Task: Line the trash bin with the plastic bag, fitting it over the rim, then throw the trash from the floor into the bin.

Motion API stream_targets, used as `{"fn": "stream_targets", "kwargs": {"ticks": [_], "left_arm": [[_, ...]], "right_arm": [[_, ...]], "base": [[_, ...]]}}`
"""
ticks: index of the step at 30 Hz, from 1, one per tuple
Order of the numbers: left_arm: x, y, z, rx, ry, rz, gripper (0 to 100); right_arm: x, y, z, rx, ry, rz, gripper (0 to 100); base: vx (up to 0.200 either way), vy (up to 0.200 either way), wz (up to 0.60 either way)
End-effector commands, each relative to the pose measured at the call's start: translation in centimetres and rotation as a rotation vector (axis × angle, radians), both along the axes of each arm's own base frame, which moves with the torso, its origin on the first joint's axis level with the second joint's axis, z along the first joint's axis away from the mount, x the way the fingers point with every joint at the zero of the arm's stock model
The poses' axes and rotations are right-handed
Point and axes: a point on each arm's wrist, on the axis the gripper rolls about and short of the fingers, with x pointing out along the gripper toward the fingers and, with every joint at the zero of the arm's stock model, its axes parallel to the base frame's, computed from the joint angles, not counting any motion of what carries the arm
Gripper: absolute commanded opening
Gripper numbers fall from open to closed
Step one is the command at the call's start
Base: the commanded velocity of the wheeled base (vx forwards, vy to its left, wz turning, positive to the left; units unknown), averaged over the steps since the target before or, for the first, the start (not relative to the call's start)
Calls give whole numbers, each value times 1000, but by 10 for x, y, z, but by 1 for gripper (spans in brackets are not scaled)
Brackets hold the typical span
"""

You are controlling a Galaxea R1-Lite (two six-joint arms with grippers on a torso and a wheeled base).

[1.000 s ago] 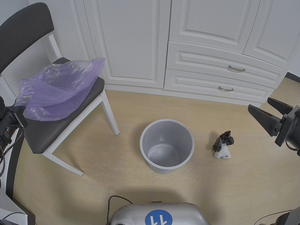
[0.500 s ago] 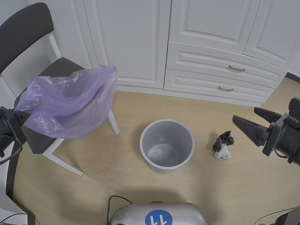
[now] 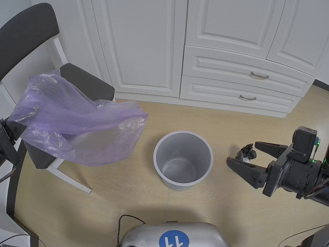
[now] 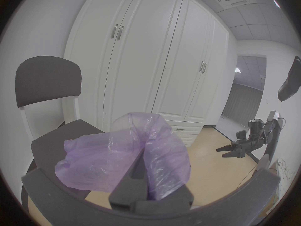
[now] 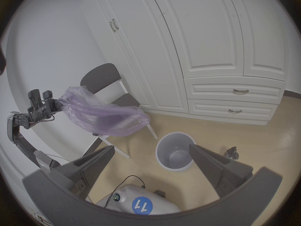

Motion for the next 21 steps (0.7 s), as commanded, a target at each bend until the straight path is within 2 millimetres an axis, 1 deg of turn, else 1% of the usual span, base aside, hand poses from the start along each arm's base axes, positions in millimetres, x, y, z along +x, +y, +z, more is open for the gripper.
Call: {"fn": "stream_targets", "kwargs": {"ticks": [1, 2, 8, 10, 14, 18, 21], "left_arm": [[-1, -1, -1, -1, 1, -10, 0], [-1, -2, -1, -2, 0, -21, 0], [1, -8, 5, -10, -18, -66, 0], [6, -12, 6, -5, -9, -76, 0], [21, -19, 14, -23, -36, -75, 0], [26, -24, 15, -34, -63, -86, 0], [26, -24, 18, -44, -80, -89, 0]], "right_arm": [[4, 12, -13, -35, 51, 21, 100], [4, 17, -18, -42, 72, 28, 100], [6, 30, -32, -44, 118, 48, 100], [7, 34, -38, -58, 128, 55, 100], [10, 42, -49, -66, 143, 68, 100], [16, 52, -63, -66, 181, 72, 100], [16, 61, -75, -85, 202, 99, 100]], "base": [[0, 0, 0], [0, 0, 0], [0, 0, 0], [0, 0, 0], [0, 0, 0], [0, 0, 0], [0, 0, 0]]}}
